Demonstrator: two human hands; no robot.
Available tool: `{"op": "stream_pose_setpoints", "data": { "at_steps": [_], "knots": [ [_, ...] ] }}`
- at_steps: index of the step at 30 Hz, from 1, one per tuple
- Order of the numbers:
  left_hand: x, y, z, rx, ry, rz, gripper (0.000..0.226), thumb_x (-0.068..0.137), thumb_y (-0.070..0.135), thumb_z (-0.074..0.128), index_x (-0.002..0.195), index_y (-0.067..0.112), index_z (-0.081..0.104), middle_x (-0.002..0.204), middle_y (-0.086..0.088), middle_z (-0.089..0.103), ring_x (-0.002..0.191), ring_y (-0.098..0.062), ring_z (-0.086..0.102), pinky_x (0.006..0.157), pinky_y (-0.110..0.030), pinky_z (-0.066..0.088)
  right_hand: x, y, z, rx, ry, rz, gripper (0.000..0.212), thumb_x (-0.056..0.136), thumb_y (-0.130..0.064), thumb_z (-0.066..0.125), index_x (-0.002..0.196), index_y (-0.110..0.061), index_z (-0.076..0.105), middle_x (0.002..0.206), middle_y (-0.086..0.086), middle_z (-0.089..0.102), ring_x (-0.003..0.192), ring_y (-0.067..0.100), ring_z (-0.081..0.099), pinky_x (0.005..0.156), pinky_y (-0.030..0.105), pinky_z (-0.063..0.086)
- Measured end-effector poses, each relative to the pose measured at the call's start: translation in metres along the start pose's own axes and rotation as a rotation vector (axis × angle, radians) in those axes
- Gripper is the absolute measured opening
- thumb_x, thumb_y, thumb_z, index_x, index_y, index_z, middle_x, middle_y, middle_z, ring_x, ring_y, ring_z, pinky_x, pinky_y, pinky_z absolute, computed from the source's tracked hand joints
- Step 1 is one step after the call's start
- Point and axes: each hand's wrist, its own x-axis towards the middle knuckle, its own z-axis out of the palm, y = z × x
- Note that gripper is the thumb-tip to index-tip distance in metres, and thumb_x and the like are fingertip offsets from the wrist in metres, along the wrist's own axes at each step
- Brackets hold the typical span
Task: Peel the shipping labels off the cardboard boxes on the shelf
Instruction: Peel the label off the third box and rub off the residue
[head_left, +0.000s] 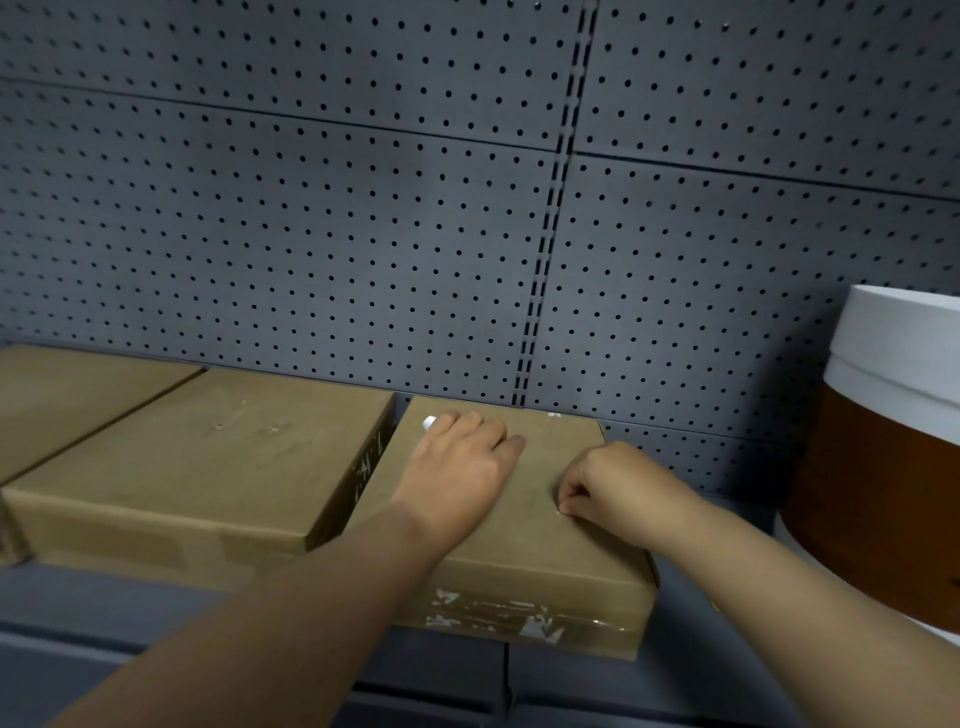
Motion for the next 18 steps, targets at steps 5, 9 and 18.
{"op": "stream_pose_setpoints", "data": {
  "at_steps": [5, 9, 18],
  "knots": [
    [0.000, 0.000, 0.003, 0.014, 0.036, 0.021, 0.032, 0.064, 0.017, 0.070, 0.095, 0.020, 0.073, 0.075, 0.002, 0.066, 0.070, -0.020, 0.062, 0.069, -0.030, 0.048, 0.009, -0.008, 0.002, -0.130, -0.104, 0.029, 0.019, 0.088, -0.019, 0.052, 0.095, -0.014, 0.069, 0.105, 0.010, 0.067, 0.096, 0.027, 0.061, 0.080, 0.030, 0.046],
    [-0.001, -0.001, 0.004, -0.007, 0.016, 0.002, 0.038, 0.061, 0.018, 0.081, 0.097, 0.018, 0.072, 0.077, 0.001, 0.067, 0.072, -0.021, 0.063, 0.070, -0.030, 0.050, 0.013, -0.013, 0.003, -0.140, -0.133, 0.070, 0.019, 0.088, -0.017, 0.052, 0.096, -0.009, 0.068, 0.106, 0.015, 0.065, 0.098, 0.029, 0.060, 0.075, 0.029, 0.041],
    [-0.001, -0.001, 0.002, -0.024, 0.001, -0.025, 0.040, 0.058, 0.017, 0.085, 0.096, 0.017, 0.073, 0.075, 0.000, 0.066, 0.070, -0.022, 0.062, 0.068, -0.031, 0.051, -0.001, -0.001, -0.001, 0.143, 0.005, 0.041, 0.011, 0.084, -0.021, 0.064, 0.089, -0.019, 0.073, 0.097, -0.003, 0.073, 0.091, 0.011, 0.064, 0.087, 0.022, 0.046]
  ]
}}
